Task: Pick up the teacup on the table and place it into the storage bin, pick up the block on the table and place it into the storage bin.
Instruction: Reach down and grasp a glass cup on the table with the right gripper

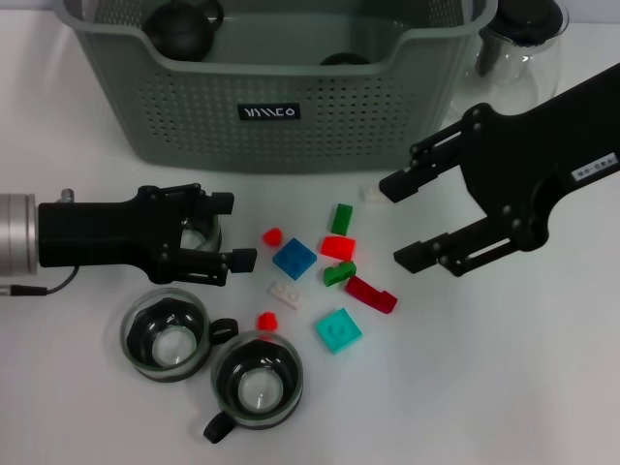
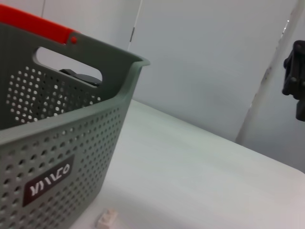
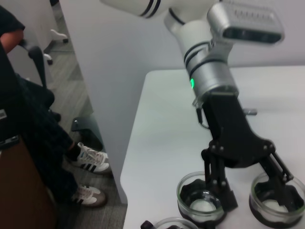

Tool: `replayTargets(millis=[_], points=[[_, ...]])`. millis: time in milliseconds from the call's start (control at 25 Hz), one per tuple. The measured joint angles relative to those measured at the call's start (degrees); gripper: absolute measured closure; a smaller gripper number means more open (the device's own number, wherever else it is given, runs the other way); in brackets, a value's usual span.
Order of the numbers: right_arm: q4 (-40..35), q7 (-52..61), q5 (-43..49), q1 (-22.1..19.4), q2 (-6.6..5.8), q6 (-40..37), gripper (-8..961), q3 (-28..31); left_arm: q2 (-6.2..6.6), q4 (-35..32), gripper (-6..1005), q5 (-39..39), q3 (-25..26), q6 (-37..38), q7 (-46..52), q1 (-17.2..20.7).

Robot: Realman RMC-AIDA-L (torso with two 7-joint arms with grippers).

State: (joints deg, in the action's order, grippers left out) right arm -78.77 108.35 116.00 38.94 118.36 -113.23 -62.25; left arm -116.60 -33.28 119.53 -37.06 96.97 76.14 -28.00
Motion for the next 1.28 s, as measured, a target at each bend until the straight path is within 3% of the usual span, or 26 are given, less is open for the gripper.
replayTargets(millis=[280, 560, 720, 920, 1080, 1280], points=[[5.4, -1.6, 0.1, 0.8, -1.31, 0.7, 269, 2.9, 0.30, -2.9, 64, 0.6, 0.3, 0.1, 0.6, 0.6], [6.3, -1.7, 0.1, 0.4, -1.11, 1.0, 270, 4.8, 1.30, -5.5, 64, 0.6, 0.8, 0.4, 2.0, 0.8], [7.6, -1.7, 0.1, 0.3, -1.36, 2.2, 270, 5.8, 2.35, -7.5, 64, 0.6, 0.8, 4.3, 2.8, 0.8], [10.2, -3.0, 0.0, 0.8, -1.53, 2.6, 270, 7.7, 2.55, -10.0, 65, 0.8, 0.5, 6.6, 4.8, 0.7], [10.6, -4.1, 0.0, 1.0, -1.32, 2.3, 269, 6.5, 2.64, -10.5, 65, 0.9, 0.6, 6.3, 5.1, 0.8], [12.4, -5.8, 1.6, 2.7, -0.77, 2.6, 269, 0.5, 2.36, -10.5, 64, 0.9, 0.7, 6.1, 4.8, 0.8]])
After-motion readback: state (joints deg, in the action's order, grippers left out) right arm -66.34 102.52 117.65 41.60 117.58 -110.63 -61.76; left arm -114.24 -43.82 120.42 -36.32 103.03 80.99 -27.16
